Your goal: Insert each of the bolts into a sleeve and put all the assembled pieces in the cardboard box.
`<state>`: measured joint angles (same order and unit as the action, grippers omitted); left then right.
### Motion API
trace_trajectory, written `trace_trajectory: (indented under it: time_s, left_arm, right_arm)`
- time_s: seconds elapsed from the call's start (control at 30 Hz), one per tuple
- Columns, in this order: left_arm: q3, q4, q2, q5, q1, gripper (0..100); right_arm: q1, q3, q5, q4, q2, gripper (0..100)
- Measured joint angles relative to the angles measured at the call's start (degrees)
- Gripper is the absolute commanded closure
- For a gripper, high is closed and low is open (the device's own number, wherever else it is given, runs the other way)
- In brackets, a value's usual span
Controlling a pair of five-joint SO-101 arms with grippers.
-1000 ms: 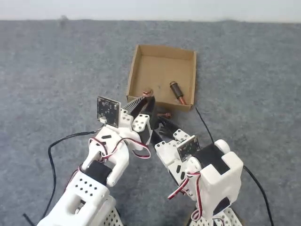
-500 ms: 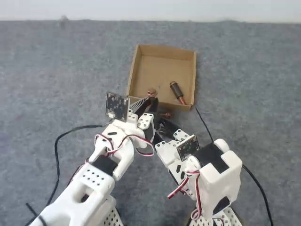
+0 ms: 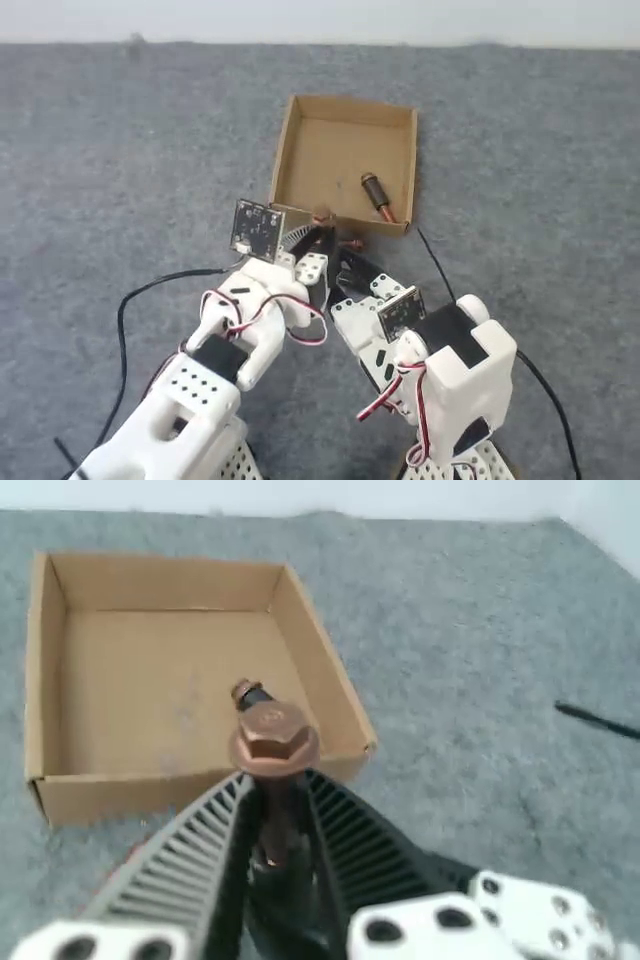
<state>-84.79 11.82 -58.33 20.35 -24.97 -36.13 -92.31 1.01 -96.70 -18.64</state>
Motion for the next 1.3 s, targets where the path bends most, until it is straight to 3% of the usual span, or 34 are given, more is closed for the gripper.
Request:
trace_trajectory:
  time_s: [0.53,0.77,1.3]
  left_arm:
    - [-1.4,0.3,-1.5,-0.4,-0.8,98]
    - [-1.7,0.4,-1.5,-0.4,-1.1,81]
    - [-2.4,0.7,-1.6,-0.1,-1.1,83]
  right_arm:
    - [0.8,0.0,0.2,-1.1,0.0,99.2]
    - [1.7,0.0,0.0,-1.1,0.0,99.2]
    - [2.0,0.2,0.0,-1.1,0.0,99.2]
